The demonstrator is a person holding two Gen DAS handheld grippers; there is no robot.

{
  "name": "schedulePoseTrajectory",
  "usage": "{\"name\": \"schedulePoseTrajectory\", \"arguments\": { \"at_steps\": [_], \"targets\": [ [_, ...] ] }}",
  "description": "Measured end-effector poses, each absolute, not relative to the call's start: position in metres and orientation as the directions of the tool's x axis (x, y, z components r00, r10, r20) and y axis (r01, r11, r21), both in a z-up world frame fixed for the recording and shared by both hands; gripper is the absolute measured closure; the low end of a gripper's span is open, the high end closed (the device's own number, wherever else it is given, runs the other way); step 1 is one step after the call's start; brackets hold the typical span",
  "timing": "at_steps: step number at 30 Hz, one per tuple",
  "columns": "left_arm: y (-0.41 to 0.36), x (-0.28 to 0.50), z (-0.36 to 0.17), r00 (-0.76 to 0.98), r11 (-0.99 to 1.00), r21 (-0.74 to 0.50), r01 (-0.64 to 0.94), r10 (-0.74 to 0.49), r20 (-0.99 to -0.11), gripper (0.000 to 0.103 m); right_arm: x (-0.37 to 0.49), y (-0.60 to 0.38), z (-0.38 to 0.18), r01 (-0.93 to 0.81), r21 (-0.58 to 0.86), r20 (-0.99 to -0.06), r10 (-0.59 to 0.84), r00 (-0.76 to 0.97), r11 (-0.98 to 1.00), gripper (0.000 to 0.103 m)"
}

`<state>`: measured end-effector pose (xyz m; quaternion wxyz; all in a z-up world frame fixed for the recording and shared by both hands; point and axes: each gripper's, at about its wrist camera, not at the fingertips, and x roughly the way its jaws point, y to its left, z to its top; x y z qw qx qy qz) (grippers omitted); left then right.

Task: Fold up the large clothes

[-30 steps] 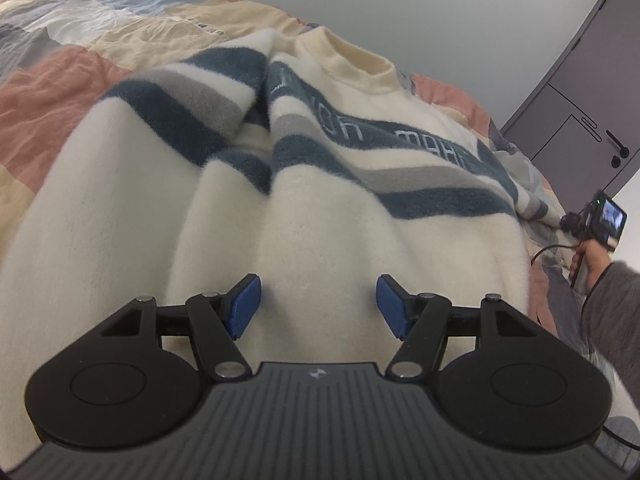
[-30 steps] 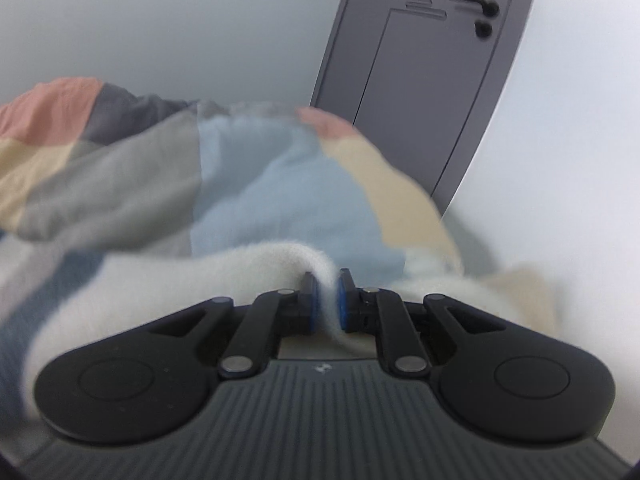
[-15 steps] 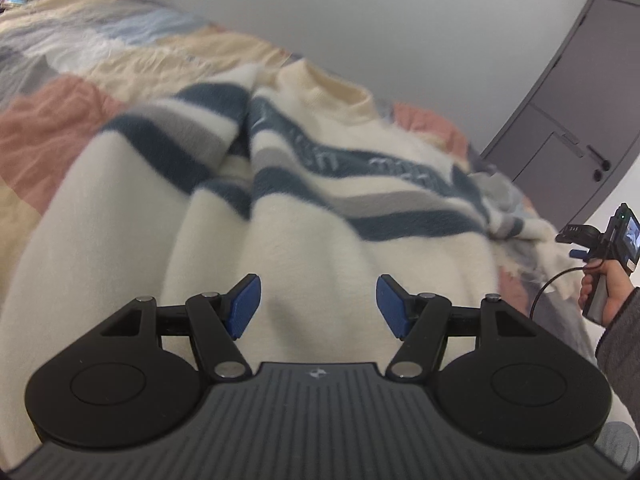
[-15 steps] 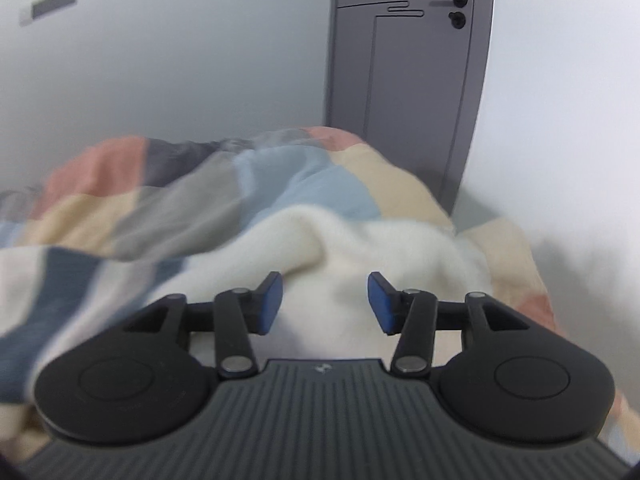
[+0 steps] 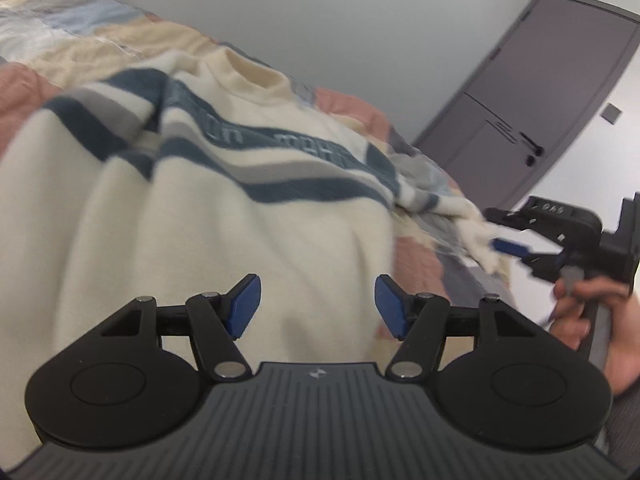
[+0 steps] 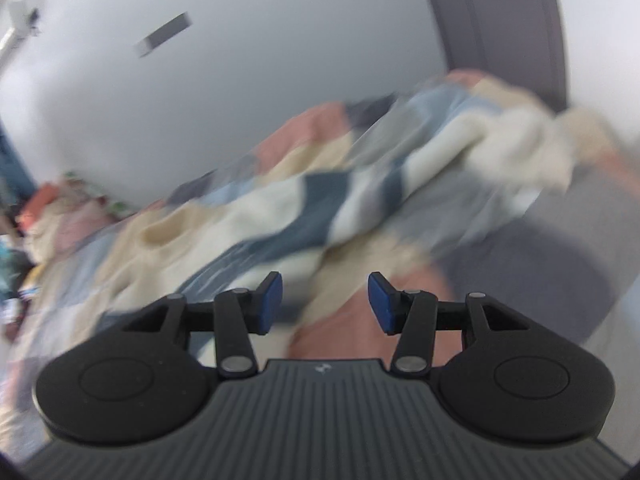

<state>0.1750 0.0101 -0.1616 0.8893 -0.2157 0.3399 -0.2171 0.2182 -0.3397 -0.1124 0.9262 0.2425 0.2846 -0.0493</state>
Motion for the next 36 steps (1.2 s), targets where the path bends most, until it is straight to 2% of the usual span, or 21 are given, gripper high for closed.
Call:
{"name": "schedulePoseTrajectory", "arguments": {
  "at_steps": [2,3,4,6,10,13,23,27,31,33,34,36],
  "targets": [
    [0.003,0.175,-0.164,0.651,0.784,-0.560,0.268,-0.576,-0.495,0.040,0.204,-0.326,-0.123,0.203,0.463,-0.539,0.092,0.837,0.863,0.053],
    [-0.002,0.176,-0.165,0.634,0.763,-0.579,0.287,-0.604,-0.483,0.056,0.198,-0.321,-0.128,0.188,0.472,-0.530,0.107,0.841,0.861,0.053],
    [-0.008,0.178,-0.168,0.605,0.740,-0.599,0.307,-0.637,-0.477,0.066,0.192,-0.317,-0.134,0.170,0.480,-0.519,0.122,0.846,0.861,0.053],
    [-0.022,0.181,-0.174,0.563,0.711,-0.620,0.332,-0.677,-0.474,0.070,0.184,-0.317,-0.141,0.149,0.504,-0.506,0.151,0.849,0.851,0.053],
    [-0.061,0.187,-0.187,0.524,0.736,-0.559,0.382,-0.671,-0.524,0.071,0.173,-0.331,-0.138,0.154,0.538,-0.445,0.124,0.887,0.829,0.050],
    [-0.084,0.193,-0.194,0.555,0.809,-0.451,0.378,-0.587,-0.589,0.071,0.171,-0.337,-0.141,0.158,0.550,-0.414,0.103,0.905,0.820,0.050],
    [-0.102,0.212,-0.216,0.551,0.856,-0.274,0.437,-0.496,-0.671,0.069,0.183,-0.348,-0.155,0.165,0.584,-0.420,0.122,0.899,0.795,0.050],
    [-0.114,0.208,-0.222,0.555,0.851,-0.223,0.475,-0.487,-0.675,0.055,0.186,-0.353,-0.160,0.185,0.614,-0.428,0.127,0.895,0.768,0.050],
    [-0.124,0.204,-0.226,0.574,0.861,-0.160,0.482,-0.449,-0.685,0.055,0.189,-0.356,-0.163,0.200,0.631,-0.441,0.135,0.887,0.749,0.051],
    [-0.126,0.206,-0.230,0.580,0.874,-0.152,0.462,-0.427,-0.694,0.061,0.190,-0.355,-0.163,0.208,0.619,-0.448,0.123,0.885,0.757,0.051],
    [-0.126,0.207,-0.231,0.588,0.882,-0.142,0.449,-0.411,-0.697,0.069,0.190,-0.353,-0.162,0.207,0.610,-0.448,0.118,0.886,0.765,0.051],
    [-0.126,0.208,-0.232,0.599,0.895,-0.127,0.427,-0.385,-0.702,0.077,0.189,-0.351,-0.161,0.202,0.599,-0.449,0.116,0.886,0.775,0.051]
  ]
}}
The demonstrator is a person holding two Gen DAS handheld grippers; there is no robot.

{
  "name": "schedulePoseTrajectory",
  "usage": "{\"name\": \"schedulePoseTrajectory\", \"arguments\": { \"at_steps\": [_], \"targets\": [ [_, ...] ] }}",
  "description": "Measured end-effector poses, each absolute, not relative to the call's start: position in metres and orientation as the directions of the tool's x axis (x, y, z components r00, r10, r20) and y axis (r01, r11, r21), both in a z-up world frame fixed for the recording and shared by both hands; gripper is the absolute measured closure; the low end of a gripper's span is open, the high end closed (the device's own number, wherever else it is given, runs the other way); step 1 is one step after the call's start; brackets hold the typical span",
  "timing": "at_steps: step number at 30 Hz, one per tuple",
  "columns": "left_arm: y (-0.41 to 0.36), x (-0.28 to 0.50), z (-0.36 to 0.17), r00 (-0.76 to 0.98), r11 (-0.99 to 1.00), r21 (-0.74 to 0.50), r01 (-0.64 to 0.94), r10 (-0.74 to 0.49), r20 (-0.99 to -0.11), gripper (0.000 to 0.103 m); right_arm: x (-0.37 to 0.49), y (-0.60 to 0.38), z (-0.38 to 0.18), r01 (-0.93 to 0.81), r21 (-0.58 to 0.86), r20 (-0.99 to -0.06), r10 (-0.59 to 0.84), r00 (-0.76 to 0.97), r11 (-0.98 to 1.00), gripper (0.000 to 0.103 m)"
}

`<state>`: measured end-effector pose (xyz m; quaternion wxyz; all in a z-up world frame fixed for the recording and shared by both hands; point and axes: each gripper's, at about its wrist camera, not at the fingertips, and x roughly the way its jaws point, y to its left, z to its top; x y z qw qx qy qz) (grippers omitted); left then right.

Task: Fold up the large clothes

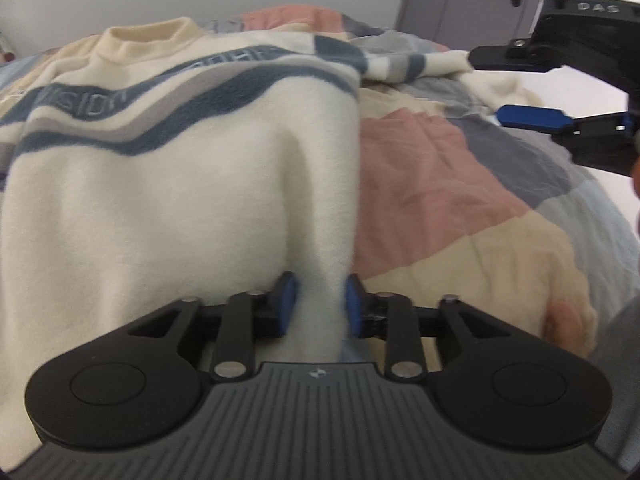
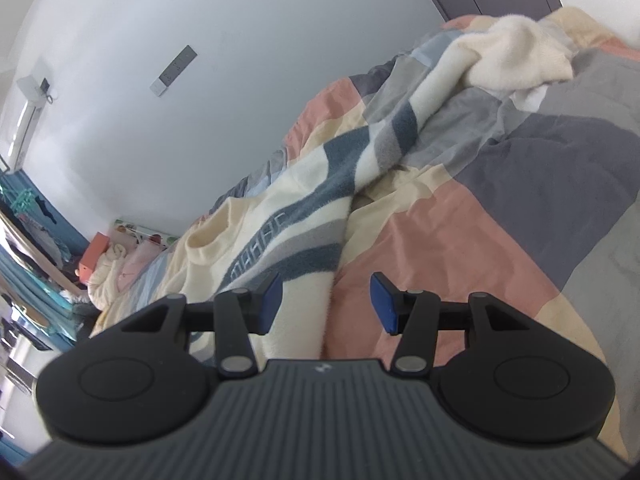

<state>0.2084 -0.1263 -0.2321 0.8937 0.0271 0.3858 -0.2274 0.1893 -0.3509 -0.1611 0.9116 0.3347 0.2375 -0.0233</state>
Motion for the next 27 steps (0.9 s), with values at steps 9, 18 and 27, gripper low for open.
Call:
{"name": "schedulePoseTrajectory", "arguments": {
  "at_steps": [9,18,27],
  "targets": [
    [-0.093,0.205,-0.208,0.629,0.898,-0.259,0.357,-0.436,-0.644,0.092,0.195,-0.337,-0.160,0.184,0.527,-0.483,0.114,0.868,0.830,0.050],
    [-0.015,0.205,-0.173,0.717,0.843,-0.507,0.181,-0.466,-0.518,0.103,0.205,-0.312,-0.171,0.077,0.530,-0.530,0.259,0.807,0.844,0.051],
    [0.065,0.221,-0.179,0.771,0.807,-0.589,-0.050,-0.343,-0.537,0.103,0.220,-0.286,-0.195,0.052,0.567,-0.614,0.380,0.691,0.822,0.051]
  ]
}}
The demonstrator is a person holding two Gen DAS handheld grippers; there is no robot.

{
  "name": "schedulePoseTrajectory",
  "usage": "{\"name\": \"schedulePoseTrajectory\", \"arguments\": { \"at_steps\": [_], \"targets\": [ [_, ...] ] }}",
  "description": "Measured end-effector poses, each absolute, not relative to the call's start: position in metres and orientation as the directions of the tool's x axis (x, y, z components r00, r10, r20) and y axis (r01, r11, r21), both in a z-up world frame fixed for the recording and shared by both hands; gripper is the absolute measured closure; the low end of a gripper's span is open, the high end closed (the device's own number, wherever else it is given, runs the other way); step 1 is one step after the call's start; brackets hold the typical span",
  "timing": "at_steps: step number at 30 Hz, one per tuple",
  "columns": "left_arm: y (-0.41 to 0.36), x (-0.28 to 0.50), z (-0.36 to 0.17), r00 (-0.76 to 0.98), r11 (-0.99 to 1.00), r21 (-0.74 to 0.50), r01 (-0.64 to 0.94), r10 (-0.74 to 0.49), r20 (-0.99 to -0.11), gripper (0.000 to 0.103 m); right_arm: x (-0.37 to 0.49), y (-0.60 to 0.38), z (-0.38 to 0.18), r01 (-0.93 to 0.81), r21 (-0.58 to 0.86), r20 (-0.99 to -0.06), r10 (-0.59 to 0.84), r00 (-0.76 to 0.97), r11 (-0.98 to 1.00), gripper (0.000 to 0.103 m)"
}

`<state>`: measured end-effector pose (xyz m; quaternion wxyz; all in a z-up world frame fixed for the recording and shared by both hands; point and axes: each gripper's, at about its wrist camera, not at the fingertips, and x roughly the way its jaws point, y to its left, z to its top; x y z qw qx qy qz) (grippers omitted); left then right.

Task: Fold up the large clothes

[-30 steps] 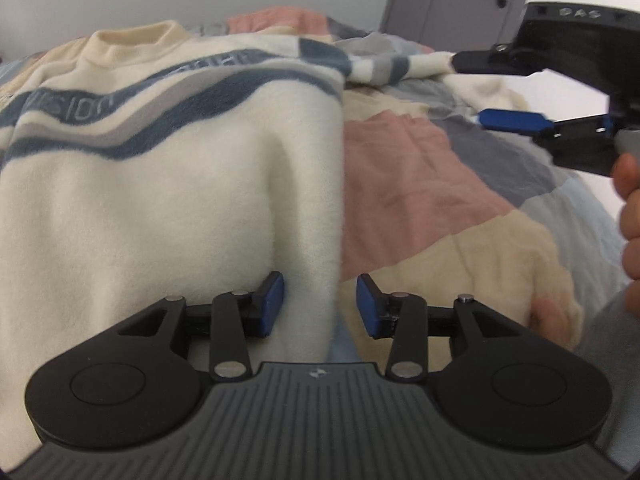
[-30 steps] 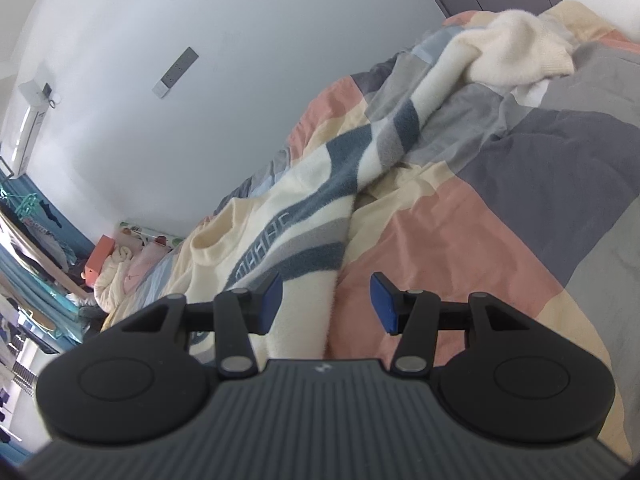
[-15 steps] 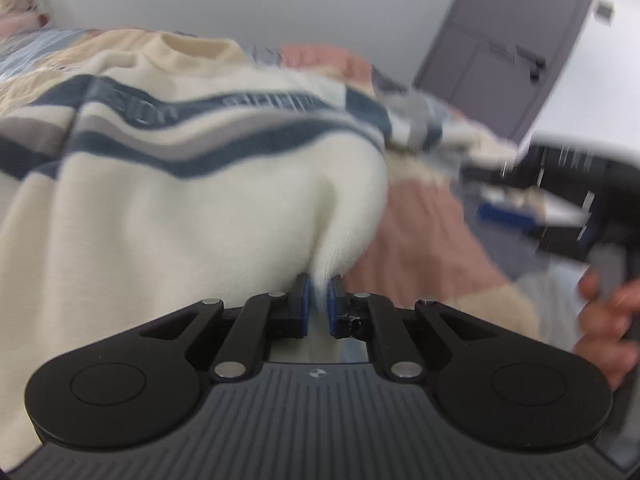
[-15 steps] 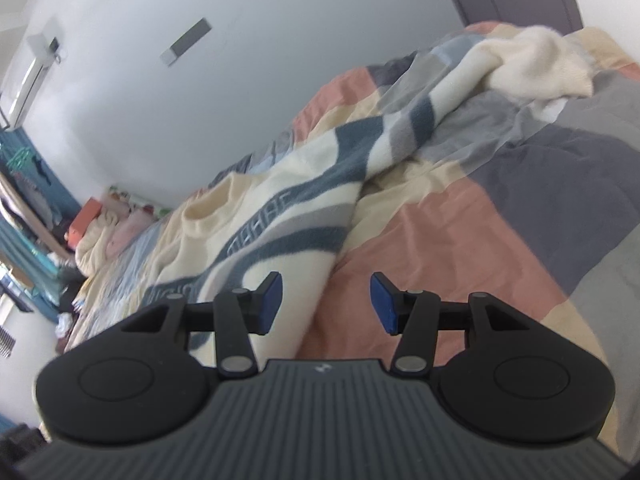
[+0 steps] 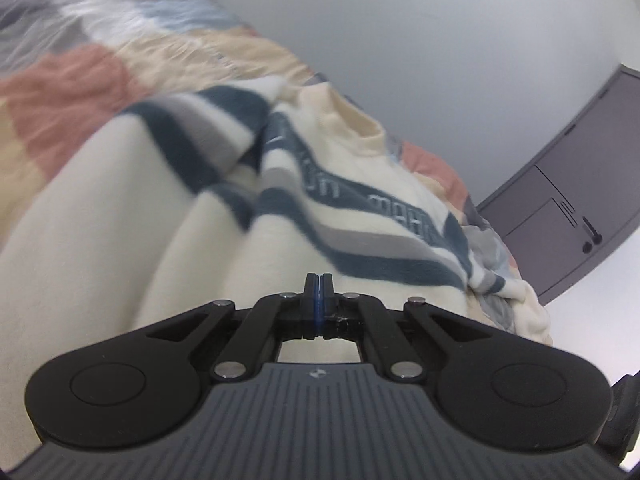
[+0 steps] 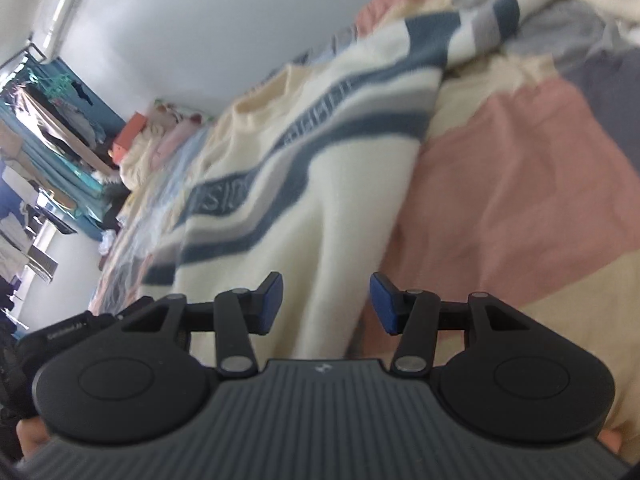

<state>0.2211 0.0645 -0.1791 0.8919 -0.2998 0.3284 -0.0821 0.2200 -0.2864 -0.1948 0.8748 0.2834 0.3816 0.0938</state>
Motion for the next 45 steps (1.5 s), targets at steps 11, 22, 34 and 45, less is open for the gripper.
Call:
{"name": "schedulePoseTrajectory", "arguments": {
  "at_steps": [11,22,34,45],
  "targets": [
    [0.013,0.221,-0.185,0.706,0.848,-0.512,0.140,-0.448,-0.549,0.103,0.217,-0.291,-0.204,0.085,0.685,-0.590,0.483,0.647,0.724,0.052],
    [-0.080,0.187,-0.196,0.518,0.780,-0.397,0.483,-0.620,-0.589,0.102,0.183,-0.327,-0.178,0.125,0.749,-0.499,0.429,0.754,0.651,0.052],
    [-0.111,0.164,-0.208,0.583,0.849,-0.147,0.507,-0.463,-0.668,0.062,0.129,-0.338,-0.159,0.005,0.794,-0.350,0.451,0.821,0.608,0.051],
    [-0.125,0.150,-0.221,0.690,0.843,0.213,0.494,-0.231,-0.686,0.062,0.146,-0.337,-0.172,0.026,0.807,-0.382,0.488,0.785,0.589,0.051]
  ]
}}
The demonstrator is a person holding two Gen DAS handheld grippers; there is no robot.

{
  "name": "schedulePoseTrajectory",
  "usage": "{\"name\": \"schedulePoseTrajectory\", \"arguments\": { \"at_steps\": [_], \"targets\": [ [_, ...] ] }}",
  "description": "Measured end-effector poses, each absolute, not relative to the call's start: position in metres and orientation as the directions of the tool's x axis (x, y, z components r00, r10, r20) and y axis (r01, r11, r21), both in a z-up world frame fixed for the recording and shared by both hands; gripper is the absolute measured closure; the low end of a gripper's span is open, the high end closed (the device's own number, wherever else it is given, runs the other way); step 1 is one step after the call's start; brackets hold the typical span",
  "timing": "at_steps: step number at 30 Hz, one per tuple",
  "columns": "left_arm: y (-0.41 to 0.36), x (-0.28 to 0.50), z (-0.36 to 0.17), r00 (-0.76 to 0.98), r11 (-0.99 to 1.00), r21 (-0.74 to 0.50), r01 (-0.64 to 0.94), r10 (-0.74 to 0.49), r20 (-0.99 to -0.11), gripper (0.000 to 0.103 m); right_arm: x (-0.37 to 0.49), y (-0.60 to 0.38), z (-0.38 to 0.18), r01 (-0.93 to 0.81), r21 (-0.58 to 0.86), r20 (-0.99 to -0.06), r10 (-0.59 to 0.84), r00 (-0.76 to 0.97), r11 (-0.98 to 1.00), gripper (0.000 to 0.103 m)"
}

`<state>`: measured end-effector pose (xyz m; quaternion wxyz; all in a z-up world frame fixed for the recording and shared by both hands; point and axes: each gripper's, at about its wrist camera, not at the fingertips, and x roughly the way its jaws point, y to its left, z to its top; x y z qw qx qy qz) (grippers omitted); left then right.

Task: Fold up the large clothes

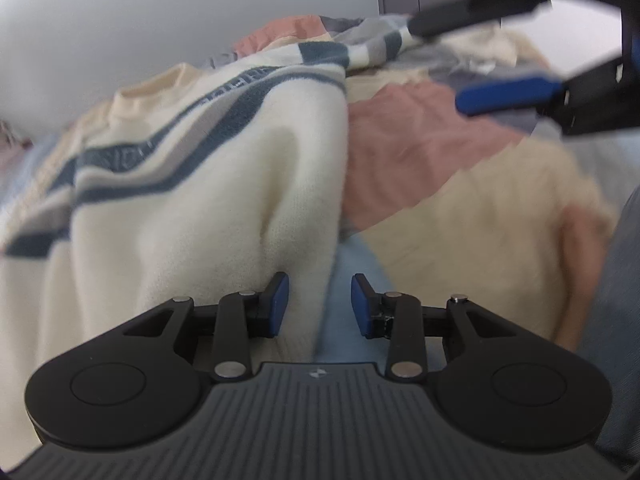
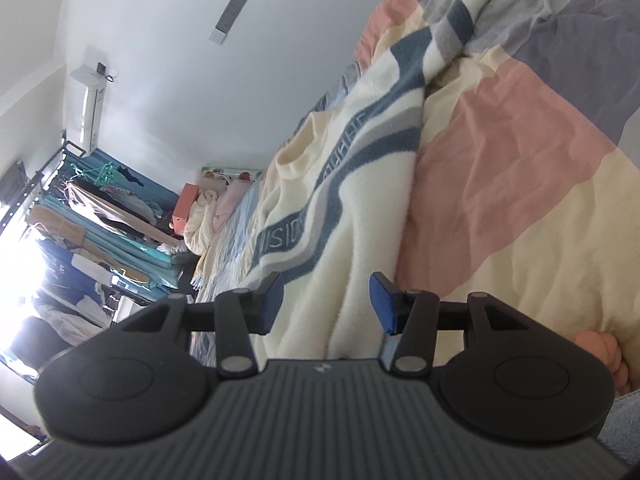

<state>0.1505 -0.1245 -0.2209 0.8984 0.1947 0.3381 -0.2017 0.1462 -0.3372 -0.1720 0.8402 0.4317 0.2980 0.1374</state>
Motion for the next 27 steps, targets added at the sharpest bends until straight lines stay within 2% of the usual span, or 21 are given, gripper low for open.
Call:
{"name": "schedulePoseTrajectory", "arguments": {
  "at_steps": [2,4,8,10,15,20,23,27],
  "targets": [
    [-0.126,0.150,-0.224,0.710,0.827,0.281,0.486,-0.188,-0.678,0.062,0.146,-0.337,-0.173,0.026,0.804,-0.384,0.485,0.786,0.593,0.051],
    [-0.126,0.152,-0.227,0.729,0.823,0.320,0.469,-0.156,-0.667,0.072,0.147,-0.337,-0.173,0.027,0.803,-0.386,0.485,0.784,0.595,0.052],
    [-0.125,0.158,-0.233,0.749,0.802,0.387,0.454,-0.109,-0.653,0.081,0.148,-0.334,-0.174,0.035,0.797,-0.400,0.485,0.778,0.603,0.052],
    [-0.121,0.160,-0.228,0.752,0.813,0.379,0.441,-0.106,-0.650,0.092,0.149,-0.333,-0.174,0.037,0.794,-0.406,0.483,0.776,0.607,0.052],
    [-0.095,0.170,-0.198,0.759,0.899,0.234,0.371,-0.148,-0.635,0.097,0.151,-0.330,-0.176,0.047,0.786,-0.422,0.480,0.769,0.616,0.052],
    [-0.045,0.181,-0.156,0.783,0.961,0.029,0.276,-0.207,-0.586,0.098,0.155,-0.318,-0.175,0.034,0.739,-0.462,0.469,0.753,0.673,0.052],
    [-0.019,0.190,-0.142,0.824,0.979,0.024,0.203,-0.158,-0.544,0.098,0.161,-0.308,-0.174,0.018,0.707,-0.486,0.467,0.739,0.707,0.052],
    [0.019,0.214,-0.138,0.828,0.990,-0.076,0.121,-0.143,-0.542,0.098,0.171,-0.297,-0.179,0.015,0.733,-0.478,0.500,0.722,0.680,0.052]
  ]
}}
